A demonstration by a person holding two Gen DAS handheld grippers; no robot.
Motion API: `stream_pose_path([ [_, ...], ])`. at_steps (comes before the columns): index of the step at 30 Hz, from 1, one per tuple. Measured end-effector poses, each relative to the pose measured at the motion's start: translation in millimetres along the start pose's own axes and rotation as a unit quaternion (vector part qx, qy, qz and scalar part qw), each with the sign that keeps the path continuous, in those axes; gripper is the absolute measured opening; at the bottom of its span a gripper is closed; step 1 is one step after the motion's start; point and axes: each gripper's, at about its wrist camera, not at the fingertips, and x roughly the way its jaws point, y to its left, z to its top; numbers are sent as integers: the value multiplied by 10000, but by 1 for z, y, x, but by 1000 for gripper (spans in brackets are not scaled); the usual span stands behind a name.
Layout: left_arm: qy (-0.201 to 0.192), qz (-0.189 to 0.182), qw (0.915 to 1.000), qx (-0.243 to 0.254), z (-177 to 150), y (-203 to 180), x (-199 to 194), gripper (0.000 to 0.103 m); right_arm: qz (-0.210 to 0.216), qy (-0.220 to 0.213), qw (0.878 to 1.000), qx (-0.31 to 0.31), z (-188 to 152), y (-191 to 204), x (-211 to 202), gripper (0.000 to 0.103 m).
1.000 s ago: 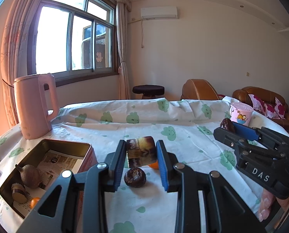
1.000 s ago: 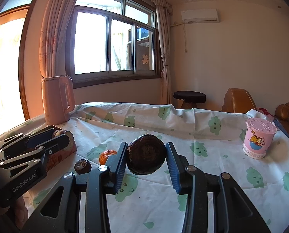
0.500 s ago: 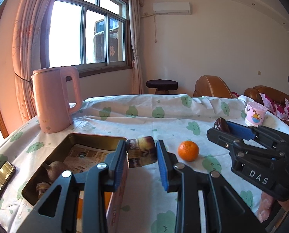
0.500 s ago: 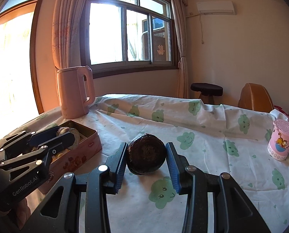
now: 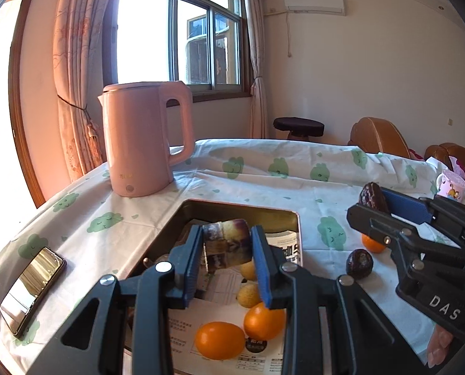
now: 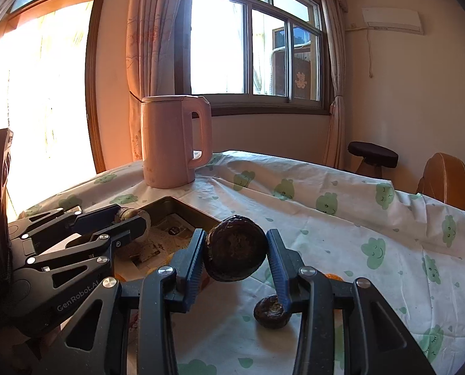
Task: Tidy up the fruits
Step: 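Lower the dark brown fruit and cylinder into the tin box and open both grippers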
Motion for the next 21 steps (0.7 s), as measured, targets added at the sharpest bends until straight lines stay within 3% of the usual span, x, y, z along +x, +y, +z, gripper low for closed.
stream_pose_path([
  [8,210,217,9994,-174,-3,26,14,33,209,129,9996,-144,3,23,22,42],
  [21,271,193,9994,-126,-8,29,19,33,356,440,9983,-170,-3,34,51,42],
])
